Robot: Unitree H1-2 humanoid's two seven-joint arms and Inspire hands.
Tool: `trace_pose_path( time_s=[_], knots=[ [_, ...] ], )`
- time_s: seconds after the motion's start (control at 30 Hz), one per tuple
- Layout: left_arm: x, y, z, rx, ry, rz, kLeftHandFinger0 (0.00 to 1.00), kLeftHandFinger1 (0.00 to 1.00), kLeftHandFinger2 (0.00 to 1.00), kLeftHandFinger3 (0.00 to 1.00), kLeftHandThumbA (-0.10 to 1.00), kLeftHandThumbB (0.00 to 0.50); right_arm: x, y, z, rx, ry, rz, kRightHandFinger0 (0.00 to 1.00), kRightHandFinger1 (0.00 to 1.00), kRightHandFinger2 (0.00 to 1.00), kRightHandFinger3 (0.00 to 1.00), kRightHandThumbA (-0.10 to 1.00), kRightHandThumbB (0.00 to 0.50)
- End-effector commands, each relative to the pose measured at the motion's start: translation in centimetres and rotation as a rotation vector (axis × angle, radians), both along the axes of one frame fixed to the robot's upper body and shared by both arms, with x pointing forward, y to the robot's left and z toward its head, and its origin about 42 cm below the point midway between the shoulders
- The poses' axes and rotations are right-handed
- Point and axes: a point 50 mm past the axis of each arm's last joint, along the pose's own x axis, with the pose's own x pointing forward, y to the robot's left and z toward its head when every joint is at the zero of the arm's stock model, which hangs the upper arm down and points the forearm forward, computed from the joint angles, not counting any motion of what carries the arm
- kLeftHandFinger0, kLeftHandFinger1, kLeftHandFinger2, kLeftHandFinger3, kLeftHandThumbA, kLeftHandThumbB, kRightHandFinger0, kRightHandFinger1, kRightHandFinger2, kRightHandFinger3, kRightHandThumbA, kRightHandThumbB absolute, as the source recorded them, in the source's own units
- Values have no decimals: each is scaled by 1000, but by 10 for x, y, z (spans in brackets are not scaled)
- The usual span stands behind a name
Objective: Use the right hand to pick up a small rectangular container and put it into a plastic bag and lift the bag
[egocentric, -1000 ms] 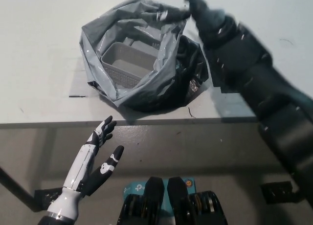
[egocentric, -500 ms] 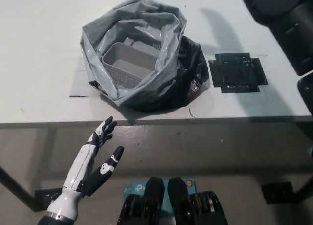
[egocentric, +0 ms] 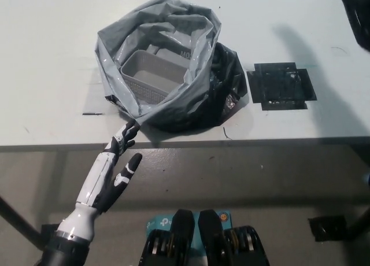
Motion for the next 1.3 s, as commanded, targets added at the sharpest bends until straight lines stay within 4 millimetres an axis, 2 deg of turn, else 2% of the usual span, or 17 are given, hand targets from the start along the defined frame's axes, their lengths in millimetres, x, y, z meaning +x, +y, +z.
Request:
trace_pose_path(
  time_s=[0.0,0.03,0.07,0.1,0.2,0.27,0.4,0.47,0.63,0.7,0.73,0.77,0.87,0.9,1.0,1.07,1.27],
  knots=[
    [30,19,53,-48,-154,29,1000,1000,1000,1000,895,125,-218,-99,13,-15,-614,-1,1000,1000,1000,1000,1000,403],
    [34,19,56,-46,-156,33,1000,1000,1000,1000,898,133,-234,-101,-11,8,-637,5,1000,1000,1000,1000,1000,365],
    [36,19,58,-47,-157,32,1000,1000,1000,1000,894,128,-240,-100,-22,23,-647,3,1000,1000,1000,1000,1000,353],
    [39,19,59,-43,-161,26,1000,1000,1000,1000,872,131,-247,-97,-47,39,-656,9,1000,1000,1000,1000,1000,322],
    [41,19,61,-41,-165,23,1000,1000,1000,1000,848,138,-250,-90,-73,90,-672,40,1000,1000,1000,1000,1000,341],
    [41,22,62,-42,-158,38,1000,1000,1000,1000,842,149,-254,-75,-106,209,-686,66,1000,1000,1000,1000,1000,291],
    [41,27,63,-34,-152,44,1000,1000,1000,1000,845,129,-254,-59,-145,237,-636,73,1000,1000,1000,1000,1000,304],
    [45,26,62,-29,-146,36,1000,1000,1000,1000,845,126,-243,-48,-181,245,-623,94,1000,1000,1000,1000,1000,314],
    [46,23,56,-17,-146,26,1000,1000,1000,1000,831,127,-242,-28,-212,243,-608,141,1000,1000,1000,1000,1000,381],
    [39,24,49,-18,-126,21,1000,1000,1000,1000,833,136,-235,-22,-235,250,-557,139,1000,1000,1000,1000,1000,285],
    [38,24,48,-18,-123,20,1000,1000,1000,1000,833,136,-233,-23,-240,245,-542,138,1000,1000,1000,1000,1000,285],
    [32,23,42,-20,-106,15,1000,1000,1000,1000,837,147,-228,-27,-261,214,-466,88,1000,1000,1000,1000,1000,245],
    [14,20,24,-27,-66,11,1000,1000,1000,1000,841,156,-217,-38,-312,138,-320,-45,1000,1000,1000,1000,1000,226],
    [-1,19,11,-32,-37,11,1000,1000,1000,1000,842,157,-218,-44,-341,105,-222,-85,1000,1000,1000,1000,1000,216],
    [-26,20,-8,-29,7,17,1000,1000,1000,1000,843,161,-223,-55,-381,126,-61,-83,1000,1000,1000,1000,1000,185],
    [-35,20,-15,-37,35,17,1000,1000,1000,1000,838,173,-228,-58,-391,146,-14,-91,1000,1000,1000,1000,1000,175],
    [-45,26,-29,-28,81,24,1000,1000,1000,1000,820,192,-237,-57,-415,213,91,-85,1000,1000,1000,1000,1000,220]
  ],
)
